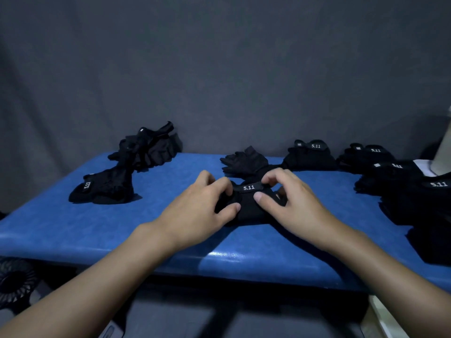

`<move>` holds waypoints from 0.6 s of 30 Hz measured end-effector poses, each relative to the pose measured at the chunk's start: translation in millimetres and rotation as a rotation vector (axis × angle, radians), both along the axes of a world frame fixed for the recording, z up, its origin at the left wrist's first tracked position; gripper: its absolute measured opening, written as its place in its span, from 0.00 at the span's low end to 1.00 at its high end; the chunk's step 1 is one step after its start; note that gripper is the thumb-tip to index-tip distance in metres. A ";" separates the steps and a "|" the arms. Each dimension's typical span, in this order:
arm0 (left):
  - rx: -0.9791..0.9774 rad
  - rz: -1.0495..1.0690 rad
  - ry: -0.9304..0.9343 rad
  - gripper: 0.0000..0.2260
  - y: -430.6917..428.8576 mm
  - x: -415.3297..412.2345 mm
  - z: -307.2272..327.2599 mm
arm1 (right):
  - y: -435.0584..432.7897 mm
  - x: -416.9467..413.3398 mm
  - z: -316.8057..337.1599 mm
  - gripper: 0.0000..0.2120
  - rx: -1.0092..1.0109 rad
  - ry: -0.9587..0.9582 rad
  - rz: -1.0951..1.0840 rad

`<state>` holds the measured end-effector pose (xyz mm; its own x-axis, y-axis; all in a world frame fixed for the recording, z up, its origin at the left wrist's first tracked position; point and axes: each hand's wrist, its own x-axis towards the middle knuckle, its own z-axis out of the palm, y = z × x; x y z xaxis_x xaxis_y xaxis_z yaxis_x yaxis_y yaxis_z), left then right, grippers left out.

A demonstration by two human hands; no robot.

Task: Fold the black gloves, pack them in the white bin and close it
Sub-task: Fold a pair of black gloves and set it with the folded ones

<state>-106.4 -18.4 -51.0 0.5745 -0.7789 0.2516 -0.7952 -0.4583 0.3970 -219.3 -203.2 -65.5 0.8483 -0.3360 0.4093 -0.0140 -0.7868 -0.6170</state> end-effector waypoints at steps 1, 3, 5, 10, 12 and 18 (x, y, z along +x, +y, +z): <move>0.016 0.012 -0.017 0.12 0.5 1.0 0.7 | -0.8 -1.3 0.7 0.14 -0.046 0.043 0.016; 0.054 0.001 -0.022 0.13 2.6 2.2 4.0 | -2.9 -2.9 0.9 0.21 -0.148 0.137 0.021; 0.101 -0.041 0.027 0.14 5.3 2.7 8.5 | -4.5 -4.6 1.3 0.23 -0.174 0.179 0.023; 0.096 -0.107 0.140 0.18 7.7 3.1 12.4 | -9.8 -13.0 6.7 0.24 -0.171 0.263 0.054; 0.064 -0.119 0.146 0.18 3.9 1.5 10.8 | -13.7 -17.5 10.6 0.23 -0.178 0.297 0.045; -0.008 -0.181 0.165 0.19 -27.1 -5.3 3.1 | -36.9 -32.9 21.5 0.21 -0.312 0.399 -0.065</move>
